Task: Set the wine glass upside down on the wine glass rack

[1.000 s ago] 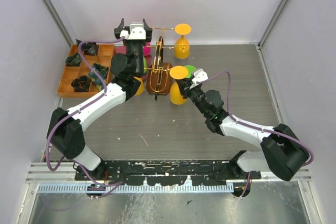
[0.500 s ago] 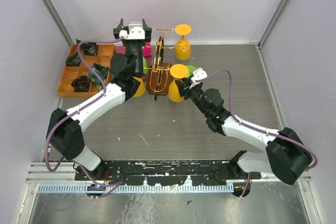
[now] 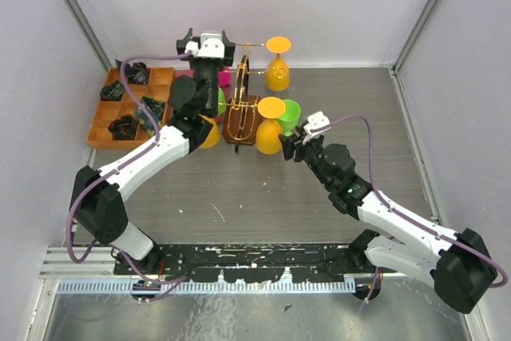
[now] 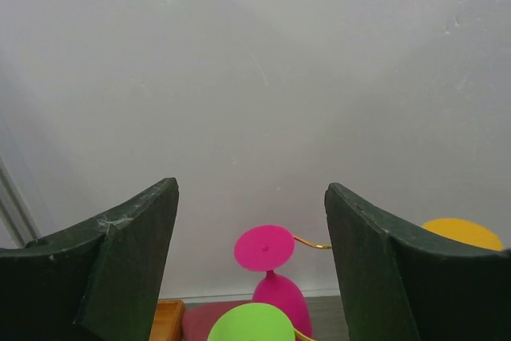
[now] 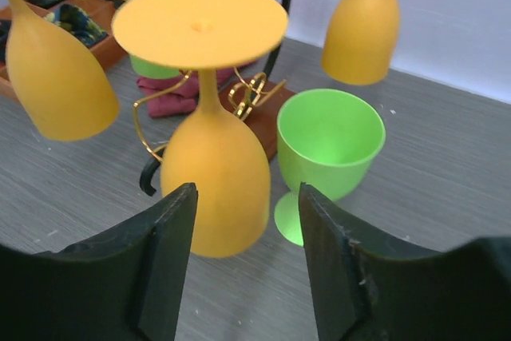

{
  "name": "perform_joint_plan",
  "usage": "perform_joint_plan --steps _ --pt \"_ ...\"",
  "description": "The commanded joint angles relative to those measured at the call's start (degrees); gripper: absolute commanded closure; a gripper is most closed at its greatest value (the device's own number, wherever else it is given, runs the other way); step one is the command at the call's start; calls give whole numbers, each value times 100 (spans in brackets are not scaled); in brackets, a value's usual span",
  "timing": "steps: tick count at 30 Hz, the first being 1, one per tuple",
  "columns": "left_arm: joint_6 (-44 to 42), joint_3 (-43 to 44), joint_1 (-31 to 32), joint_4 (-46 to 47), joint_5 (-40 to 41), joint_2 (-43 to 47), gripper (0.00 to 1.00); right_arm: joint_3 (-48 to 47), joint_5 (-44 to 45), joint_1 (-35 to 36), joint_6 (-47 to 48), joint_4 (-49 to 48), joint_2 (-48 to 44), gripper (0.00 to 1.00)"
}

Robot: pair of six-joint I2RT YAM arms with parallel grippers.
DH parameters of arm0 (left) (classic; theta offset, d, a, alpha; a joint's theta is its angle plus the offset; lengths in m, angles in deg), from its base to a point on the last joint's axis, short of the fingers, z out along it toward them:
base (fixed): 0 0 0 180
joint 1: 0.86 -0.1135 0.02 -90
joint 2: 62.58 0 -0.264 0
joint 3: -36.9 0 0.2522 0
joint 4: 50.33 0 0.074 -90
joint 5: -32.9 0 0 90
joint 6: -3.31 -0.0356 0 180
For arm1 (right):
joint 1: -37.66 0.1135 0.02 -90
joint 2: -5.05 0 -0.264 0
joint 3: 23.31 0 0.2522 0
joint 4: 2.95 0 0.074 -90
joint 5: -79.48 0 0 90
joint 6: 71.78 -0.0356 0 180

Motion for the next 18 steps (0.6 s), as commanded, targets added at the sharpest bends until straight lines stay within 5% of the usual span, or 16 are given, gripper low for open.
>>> perform_joint_plan --steps 1,6,13,18 --pt "443 732 -23 -1628 -670 204 18 -190 688 33 -182 873 -449 38" --pt "534 2090 -27 -3725 -1609 -208 15 -451 1575 28 -542 1568 -736 28" --pt "653 5124 -166 -7116 -3035 -1496 13 -1250 3224 -200 -1275 2790 -490 18" --pt "672 5414 -179 -7483 -3637 -1656 9 -1891 2255 -1412 -2296 3636 27 17"
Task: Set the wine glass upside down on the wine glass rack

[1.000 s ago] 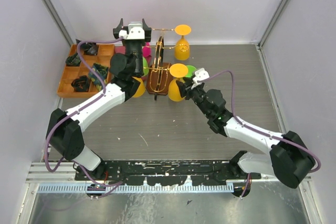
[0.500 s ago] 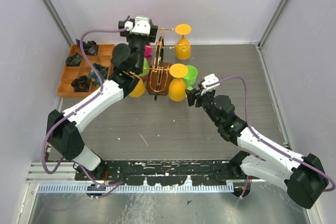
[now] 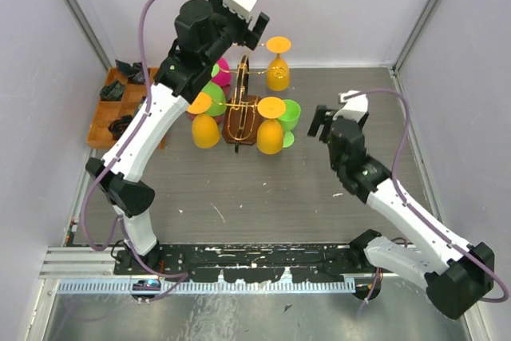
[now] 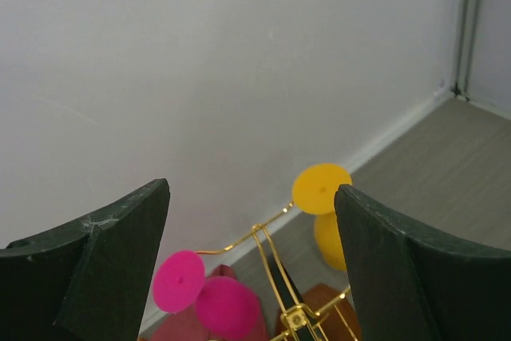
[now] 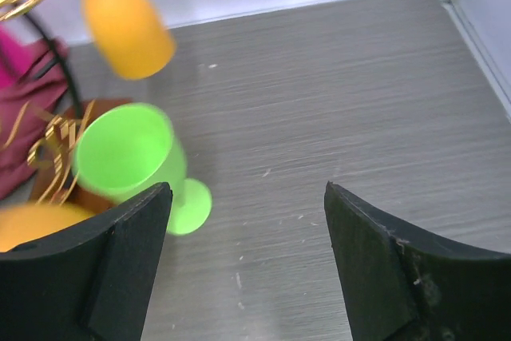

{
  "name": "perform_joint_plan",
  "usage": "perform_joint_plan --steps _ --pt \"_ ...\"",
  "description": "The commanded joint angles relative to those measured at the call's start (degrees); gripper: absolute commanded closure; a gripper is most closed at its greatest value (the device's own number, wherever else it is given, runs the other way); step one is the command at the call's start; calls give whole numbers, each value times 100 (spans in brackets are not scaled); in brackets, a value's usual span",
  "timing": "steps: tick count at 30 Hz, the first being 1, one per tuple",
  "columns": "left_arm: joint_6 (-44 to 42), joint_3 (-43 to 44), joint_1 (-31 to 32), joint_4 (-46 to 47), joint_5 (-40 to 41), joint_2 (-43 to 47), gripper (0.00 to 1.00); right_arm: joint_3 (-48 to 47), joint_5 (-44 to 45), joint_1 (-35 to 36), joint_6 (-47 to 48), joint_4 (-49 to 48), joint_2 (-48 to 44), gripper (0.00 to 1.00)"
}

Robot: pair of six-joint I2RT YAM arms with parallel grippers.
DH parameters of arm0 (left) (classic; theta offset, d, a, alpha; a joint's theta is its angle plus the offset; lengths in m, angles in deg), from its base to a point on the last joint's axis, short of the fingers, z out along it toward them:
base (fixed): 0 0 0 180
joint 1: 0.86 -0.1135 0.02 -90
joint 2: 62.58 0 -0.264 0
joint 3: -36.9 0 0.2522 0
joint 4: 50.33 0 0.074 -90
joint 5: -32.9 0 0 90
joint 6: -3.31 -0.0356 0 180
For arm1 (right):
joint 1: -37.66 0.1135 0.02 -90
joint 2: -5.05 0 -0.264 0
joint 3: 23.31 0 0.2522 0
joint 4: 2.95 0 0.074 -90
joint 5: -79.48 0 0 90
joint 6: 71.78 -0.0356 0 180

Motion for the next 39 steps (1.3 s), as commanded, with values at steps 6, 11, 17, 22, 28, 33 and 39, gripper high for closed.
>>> perform_joint_plan --steps 6,11,17,22,28,33,39 --pt "246 -387 -16 -962 -799 135 10 -878 -1588 -1529 -1157 497 894 19" --pt "401 -1240 1 -481 -751 537 10 -1245 -2109 -1530 -939 225 1327 22" --pt "436 -1939 7 -222 -627 875 10 -1616 -2608 -1533 -896 86 1976 25" --pt "398 -2225 9 -166 -515 1039 9 -2025 -2857 -1528 -830 117 2621 28" --pt "331 -2407 8 -179 -397 1146 9 -2488 -3115 -1530 -837 409 3093 32" --pt "288 -2541 7 -166 -348 1226 8 -2617 -3306 -1532 -812 550 3285 36" --pt "278 -2583 7 -133 -302 1198 7 -2641 -3449 -1526 -760 687 3520 43"
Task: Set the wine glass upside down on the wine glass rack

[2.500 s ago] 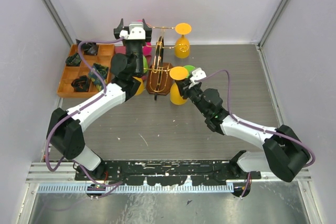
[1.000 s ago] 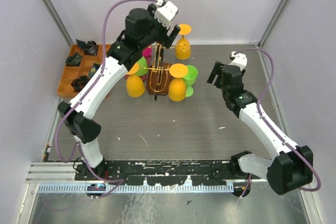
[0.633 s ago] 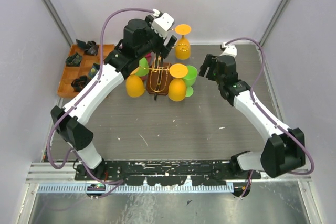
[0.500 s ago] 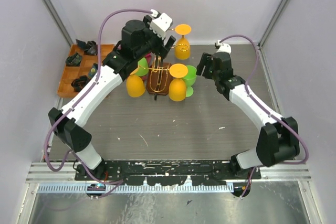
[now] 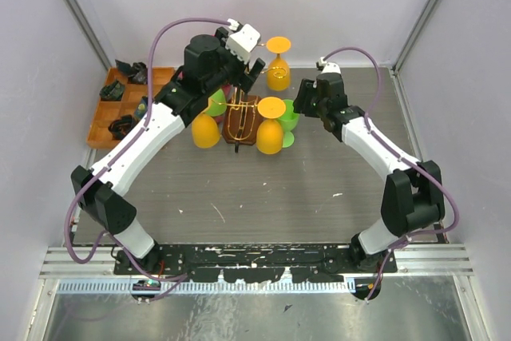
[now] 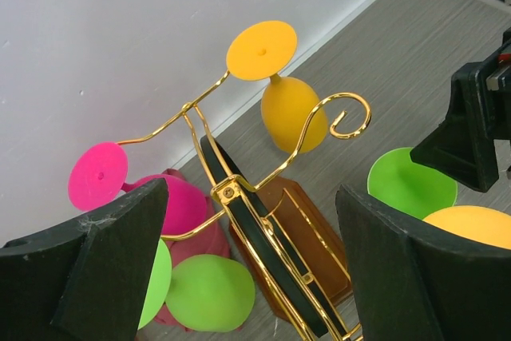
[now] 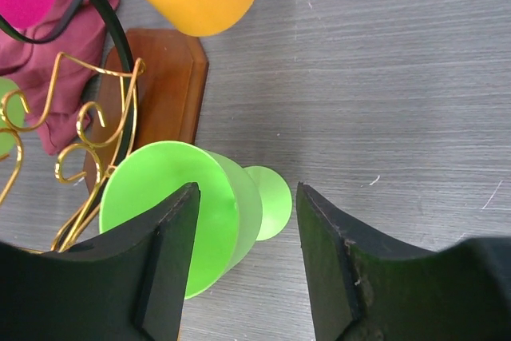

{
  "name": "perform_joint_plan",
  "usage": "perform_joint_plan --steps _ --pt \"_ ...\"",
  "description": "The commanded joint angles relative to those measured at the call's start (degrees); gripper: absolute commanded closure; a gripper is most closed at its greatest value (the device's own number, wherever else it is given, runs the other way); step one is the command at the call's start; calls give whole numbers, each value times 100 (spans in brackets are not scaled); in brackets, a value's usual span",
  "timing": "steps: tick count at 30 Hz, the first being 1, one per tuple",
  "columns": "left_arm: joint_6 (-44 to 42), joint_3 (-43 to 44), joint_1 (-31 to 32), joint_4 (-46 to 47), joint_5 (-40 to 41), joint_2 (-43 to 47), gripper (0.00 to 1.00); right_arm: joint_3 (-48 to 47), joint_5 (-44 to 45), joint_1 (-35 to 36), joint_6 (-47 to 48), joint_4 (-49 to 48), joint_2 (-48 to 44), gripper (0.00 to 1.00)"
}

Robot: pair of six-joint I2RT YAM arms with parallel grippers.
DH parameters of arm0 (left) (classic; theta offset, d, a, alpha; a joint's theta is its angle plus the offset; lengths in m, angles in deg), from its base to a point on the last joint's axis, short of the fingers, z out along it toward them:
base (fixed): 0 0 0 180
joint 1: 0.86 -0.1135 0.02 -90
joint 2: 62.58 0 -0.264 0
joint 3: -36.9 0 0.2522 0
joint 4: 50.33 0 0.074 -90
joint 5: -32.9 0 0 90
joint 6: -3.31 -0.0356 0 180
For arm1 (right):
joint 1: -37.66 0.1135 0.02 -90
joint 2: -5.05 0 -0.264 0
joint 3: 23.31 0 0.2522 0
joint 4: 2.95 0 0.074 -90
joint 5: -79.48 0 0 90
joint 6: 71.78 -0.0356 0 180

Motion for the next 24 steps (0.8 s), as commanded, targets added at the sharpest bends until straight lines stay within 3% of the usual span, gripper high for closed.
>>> perform_joint_plan --steps 1,5,12,17,24 --pt "-37 -56 9 193 90 173 7 -248 -229 15 98 45 167 44" --pt "-37 -65 16 228 94 185 7 -281 -352 17 127 91 330 51" --pt "-24 -91 15 253 107 211 7 -370 -344 17 265 121 353 74" --pt "169 18 17 246 140 206 7 -488 48 13 440 297 242 97" --pt "1621 898 -31 -263 543 -25 6 -665 1471 -158 679 730 -316 99"
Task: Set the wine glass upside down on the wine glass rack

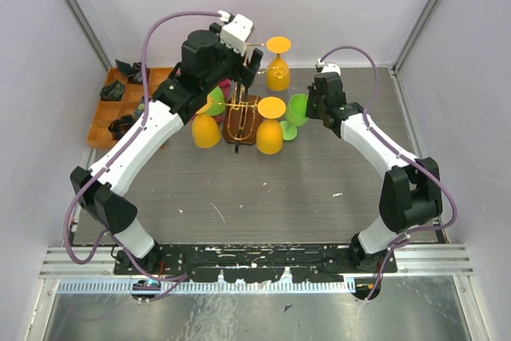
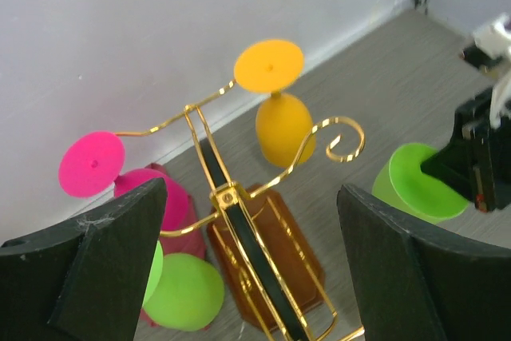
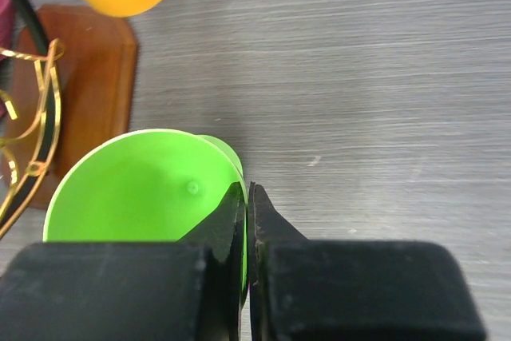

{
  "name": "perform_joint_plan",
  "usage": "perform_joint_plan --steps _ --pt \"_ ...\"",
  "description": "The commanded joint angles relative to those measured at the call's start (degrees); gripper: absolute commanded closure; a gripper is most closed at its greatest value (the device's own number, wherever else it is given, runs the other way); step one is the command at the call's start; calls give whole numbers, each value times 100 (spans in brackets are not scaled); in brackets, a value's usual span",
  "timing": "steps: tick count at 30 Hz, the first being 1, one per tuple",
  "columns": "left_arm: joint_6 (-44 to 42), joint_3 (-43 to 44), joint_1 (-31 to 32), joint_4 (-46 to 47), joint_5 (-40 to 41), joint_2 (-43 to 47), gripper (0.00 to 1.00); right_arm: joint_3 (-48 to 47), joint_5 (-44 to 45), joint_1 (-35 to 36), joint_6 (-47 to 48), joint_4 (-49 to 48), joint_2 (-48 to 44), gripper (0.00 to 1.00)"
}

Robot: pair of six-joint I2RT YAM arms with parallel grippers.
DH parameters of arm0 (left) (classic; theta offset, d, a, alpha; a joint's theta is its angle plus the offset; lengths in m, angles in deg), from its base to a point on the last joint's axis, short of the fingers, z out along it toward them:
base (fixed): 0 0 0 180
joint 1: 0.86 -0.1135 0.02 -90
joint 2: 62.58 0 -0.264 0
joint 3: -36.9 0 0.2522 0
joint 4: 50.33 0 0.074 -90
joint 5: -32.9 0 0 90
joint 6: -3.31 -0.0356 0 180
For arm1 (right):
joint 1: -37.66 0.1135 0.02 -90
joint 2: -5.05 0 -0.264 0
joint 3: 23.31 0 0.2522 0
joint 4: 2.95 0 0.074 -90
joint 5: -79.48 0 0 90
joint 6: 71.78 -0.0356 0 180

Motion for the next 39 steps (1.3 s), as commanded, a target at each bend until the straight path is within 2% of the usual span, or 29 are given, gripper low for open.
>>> perform_joint_plan --steps 1,5,9,16,22,25,27,29,32,33,39 --pt "1276 924 -44 -324 319 -70 6 -476 1167 -218 298 269 -662 99" --pt "1845 1036 -59 -216 288 -78 7 -779 1686 -463 622 552 -872 100" --pt "1892 1020 -70 -180 171 -97 7 -803 1237 -778 741 243 -1373 99" --pt "1992 720 -81 158 -82 17 8 -490 472 -819 793 -1129 -2453 99" --pt "2000 453 -93 451 -302 149 7 -213 -920 -820 297 -2431 -3012 99" --pt "2253 285 -150 634 -502 253 7 406 -1457 -820 330 -3515 -3284 99" --pt "2912 201 -306 840 -815 312 7 917 -1750 -818 485 -4409 -3399 99" --pt "3984 163 -572 1075 -1193 318 8 1247 -1953 -815 623 -5129 -3403 99" --pt "5550 107 -906 1369 -1470 297 12 1493 -2182 -816 808 -5720 -3301 99" --pt "5846 55 -960 1498 -1507 321 15 1546 -2219 -808 823 -5880 -3257 99" --pt "6845 -196 -983 1866 -1407 456 15 1620 -2228 -728 962 -6643 -2930 99"
